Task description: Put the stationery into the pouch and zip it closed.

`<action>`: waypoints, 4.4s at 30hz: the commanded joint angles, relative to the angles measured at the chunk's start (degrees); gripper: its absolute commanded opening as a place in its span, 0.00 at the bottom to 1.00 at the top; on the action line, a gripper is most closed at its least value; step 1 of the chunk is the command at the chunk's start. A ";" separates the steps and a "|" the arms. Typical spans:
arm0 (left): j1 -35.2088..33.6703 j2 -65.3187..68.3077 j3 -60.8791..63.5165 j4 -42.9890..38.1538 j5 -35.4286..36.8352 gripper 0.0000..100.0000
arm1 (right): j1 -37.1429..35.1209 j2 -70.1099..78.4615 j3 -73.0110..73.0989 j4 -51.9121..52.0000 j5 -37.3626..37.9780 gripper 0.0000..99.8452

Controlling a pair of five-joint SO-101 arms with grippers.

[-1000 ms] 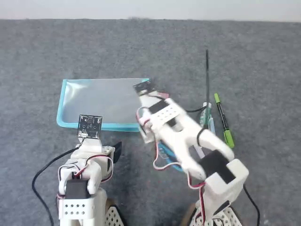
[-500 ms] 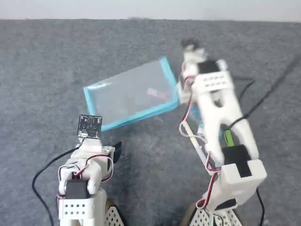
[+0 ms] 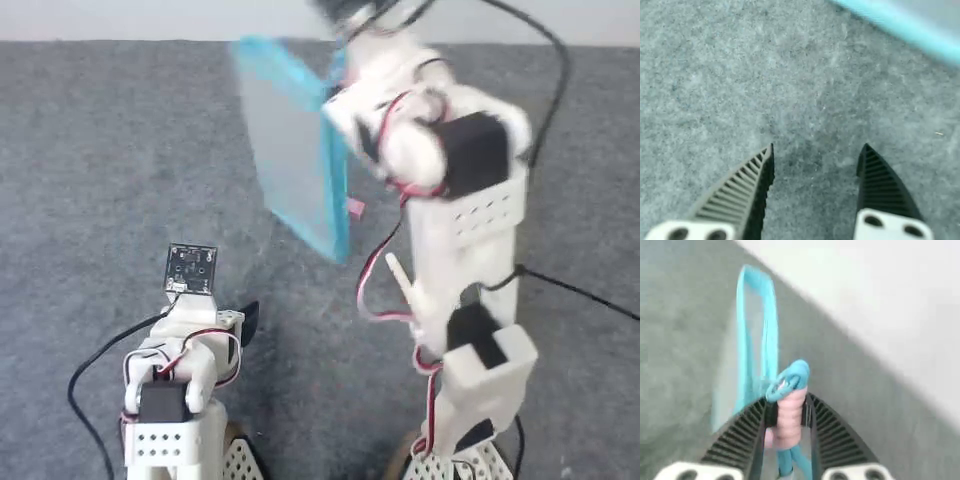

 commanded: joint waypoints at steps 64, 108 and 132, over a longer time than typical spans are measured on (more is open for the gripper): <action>5.45 67.60 -91.82 16.79 -17.85 0.31 | -6.37 -65.45 102.33 -18.07 -2.29 0.01; -6.77 39.38 -32.04 -28.40 2.73 0.01 | 7.78 -64.84 118.95 -30.11 -2.64 0.21; 0.88 39.21 -21.85 -30.24 6.24 0.01 | 25.63 -46.02 112.79 -32.22 0.00 0.21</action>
